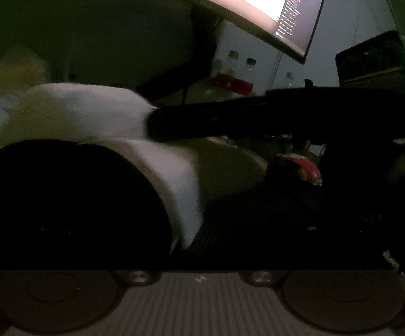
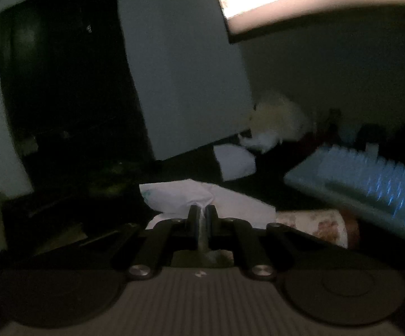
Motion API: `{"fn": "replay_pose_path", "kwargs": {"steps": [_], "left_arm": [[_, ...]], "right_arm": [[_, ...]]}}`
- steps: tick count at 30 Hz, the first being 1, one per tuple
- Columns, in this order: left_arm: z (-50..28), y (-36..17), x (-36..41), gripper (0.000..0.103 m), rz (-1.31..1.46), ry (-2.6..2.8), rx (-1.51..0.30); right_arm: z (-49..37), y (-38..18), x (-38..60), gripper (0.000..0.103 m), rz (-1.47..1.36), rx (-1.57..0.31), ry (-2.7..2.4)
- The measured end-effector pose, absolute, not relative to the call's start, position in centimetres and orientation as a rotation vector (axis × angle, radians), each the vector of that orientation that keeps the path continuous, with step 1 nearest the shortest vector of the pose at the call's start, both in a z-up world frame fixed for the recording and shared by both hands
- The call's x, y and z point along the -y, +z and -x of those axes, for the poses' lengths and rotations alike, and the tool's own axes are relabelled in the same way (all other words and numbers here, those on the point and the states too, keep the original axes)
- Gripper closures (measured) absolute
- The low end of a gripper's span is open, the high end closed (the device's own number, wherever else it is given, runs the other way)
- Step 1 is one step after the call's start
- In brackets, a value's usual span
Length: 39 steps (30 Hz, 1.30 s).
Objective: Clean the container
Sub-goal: 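Wrap the refolded napkin over the thermos body with the right gripper, then rub the napkin along the floral thermos body with the right gripper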
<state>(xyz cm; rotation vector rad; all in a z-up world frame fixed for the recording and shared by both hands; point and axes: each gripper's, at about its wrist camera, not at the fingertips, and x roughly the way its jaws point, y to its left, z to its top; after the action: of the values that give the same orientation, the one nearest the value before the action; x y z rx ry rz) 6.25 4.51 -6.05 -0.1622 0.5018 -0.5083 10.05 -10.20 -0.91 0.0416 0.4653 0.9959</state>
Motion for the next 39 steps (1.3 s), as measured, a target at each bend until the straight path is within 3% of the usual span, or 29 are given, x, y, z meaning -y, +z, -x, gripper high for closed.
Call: {"fn": "replay_pose_path", "kwargs": {"steps": [6, 12, 18, 39], "left_arm": [[-6.7, -5.4, -4.8, 0.000, 0.178, -0.459, -0.556], [-7.1, -5.0, -4.9, 0.000, 0.154, -0.419, -0.591], [-7.4, -5.3, -4.4, 0.000, 0.032, -0.389, -0.578], [-10.8, -4.9, -7.3, 0.000, 0.129, -0.403, -0.617]], "right_arm": [[-13.7, -0.4, 12.1, 0.096, 0.055, -0.554, 0.779], [-12.5, 0.7, 9.1, 0.096, 0.142, -0.615, 0.918], [-11.8, 0.3, 7.7, 0.096, 0.165, -0.582, 0.988], [-14.0, 0.5, 7.0, 0.093, 0.182, -0.541, 0.936]]}}
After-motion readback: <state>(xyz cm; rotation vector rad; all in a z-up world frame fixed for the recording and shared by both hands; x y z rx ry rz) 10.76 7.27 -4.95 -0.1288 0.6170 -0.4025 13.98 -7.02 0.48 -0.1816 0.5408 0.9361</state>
